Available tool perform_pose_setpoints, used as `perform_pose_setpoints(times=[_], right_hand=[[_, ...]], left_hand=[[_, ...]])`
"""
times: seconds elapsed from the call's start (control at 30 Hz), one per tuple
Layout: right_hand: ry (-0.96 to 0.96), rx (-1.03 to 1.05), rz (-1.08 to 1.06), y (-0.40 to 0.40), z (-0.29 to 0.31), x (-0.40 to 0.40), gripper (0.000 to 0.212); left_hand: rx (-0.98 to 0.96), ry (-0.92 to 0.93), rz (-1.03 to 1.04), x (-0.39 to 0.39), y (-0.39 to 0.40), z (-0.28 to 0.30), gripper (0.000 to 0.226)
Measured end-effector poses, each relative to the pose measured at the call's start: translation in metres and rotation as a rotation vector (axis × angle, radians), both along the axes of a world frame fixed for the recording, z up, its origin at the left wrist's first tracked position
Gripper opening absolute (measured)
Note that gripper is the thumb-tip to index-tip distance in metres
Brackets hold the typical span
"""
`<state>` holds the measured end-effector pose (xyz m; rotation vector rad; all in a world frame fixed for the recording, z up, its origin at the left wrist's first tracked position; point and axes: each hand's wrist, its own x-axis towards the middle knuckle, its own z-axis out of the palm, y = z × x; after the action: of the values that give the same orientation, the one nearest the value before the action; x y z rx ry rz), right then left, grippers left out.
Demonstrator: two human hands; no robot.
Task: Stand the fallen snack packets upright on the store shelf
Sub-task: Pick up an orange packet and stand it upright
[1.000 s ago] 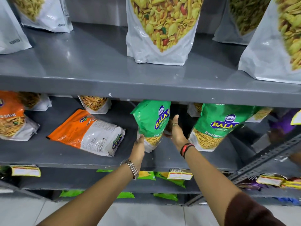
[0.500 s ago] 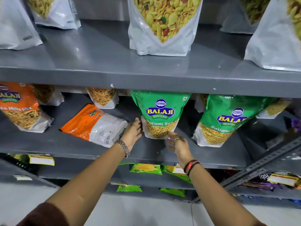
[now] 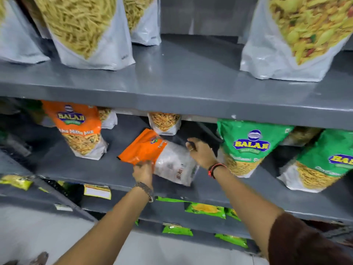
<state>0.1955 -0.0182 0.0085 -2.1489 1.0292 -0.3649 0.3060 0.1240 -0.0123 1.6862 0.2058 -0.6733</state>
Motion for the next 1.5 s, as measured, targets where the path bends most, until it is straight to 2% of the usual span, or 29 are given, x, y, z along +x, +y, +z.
perform_pose_setpoints(times=[0.03, 0.1, 0.2, 0.33, 0.5, 0.6, 0.7, 0.8, 0.9, 1.0, 1.07, 1.17, 1.27, 1.33, 1.4, 1.5], right_hand=[[0.097, -0.004, 0.015, -0.003, -0.002, 0.02, 0.038], [0.311, 0.052, 0.05, -0.009, -0.003, 0.049, 0.05], [0.425, 0.183, 0.017, -0.016, -0.006, 0.082, 0.054], [0.43, 0.25, -0.118, -0.024, -0.007, 0.098, 0.042], [0.216, 0.247, -0.216, -0.002, -0.007, 0.078, 0.014], [-0.039, 0.257, -0.324, 0.023, -0.004, 0.057, 0.025], [-0.348, 0.408, -0.498, 0.044, -0.001, 0.037, 0.029], [-0.463, 0.397, -0.571, 0.05, 0.003, 0.033, 0.04], [-0.572, 0.386, -0.642, 0.048, 0.002, 0.038, 0.04], [-0.528, 0.314, -0.673, 0.045, -0.019, 0.042, 0.038], [-0.498, 0.286, -0.656, 0.043, -0.034, 0.042, 0.034], [-0.542, 0.327, -0.631, 0.043, -0.035, 0.042, 0.028], [-0.511, 0.39, -0.632, 0.043, -0.029, 0.038, 0.044], [-0.426, 0.374, -0.631, 0.047, -0.031, 0.032, 0.049], [-0.374, 0.364, -0.647, 0.056, -0.028, 0.026, 0.05], [-0.312, 0.365, -0.66, 0.076, -0.019, 0.019, 0.057]], left_hand=[[0.036, 0.04, -0.037, 0.014, 0.004, -0.007, 0.074], [0.007, 0.184, -0.1, 0.023, 0.009, -0.01, 0.069], [-0.135, 0.338, -0.209, 0.038, 0.015, -0.016, 0.03], [-0.101, 0.343, -0.323, 0.072, 0.016, -0.039, 0.021], [-0.239, 0.382, -0.297, 0.078, 0.038, -0.037, 0.028], [-0.33, 0.215, -0.333, 0.087, 0.053, -0.02, 0.013], [-0.384, -0.066, -0.403, 0.104, 0.053, 0.005, 0.022], [-0.393, -0.303, -0.522, 0.119, 0.033, 0.035, 0.025], [-0.335, -0.478, -0.605, 0.131, 0.009, 0.053, 0.028], [-0.251, -0.6, -0.72, 0.136, -0.007, 0.05, 0.023], [-0.145, -0.633, -0.774, 0.13, -0.008, 0.049, 0.03], [-0.012, -0.509, -0.758, 0.112, -0.001, 0.042, 0.038], [0.041, -0.178, -0.851, 0.092, 0.011, 0.023, 0.062], [0.0, 0.024, -0.97, 0.081, 0.017, 0.014, 0.065], [-0.026, 0.1, -0.987, 0.08, 0.013, 0.015, 0.064], [-0.067, 0.132, -0.876, 0.086, -0.007, 0.018, 0.058]])
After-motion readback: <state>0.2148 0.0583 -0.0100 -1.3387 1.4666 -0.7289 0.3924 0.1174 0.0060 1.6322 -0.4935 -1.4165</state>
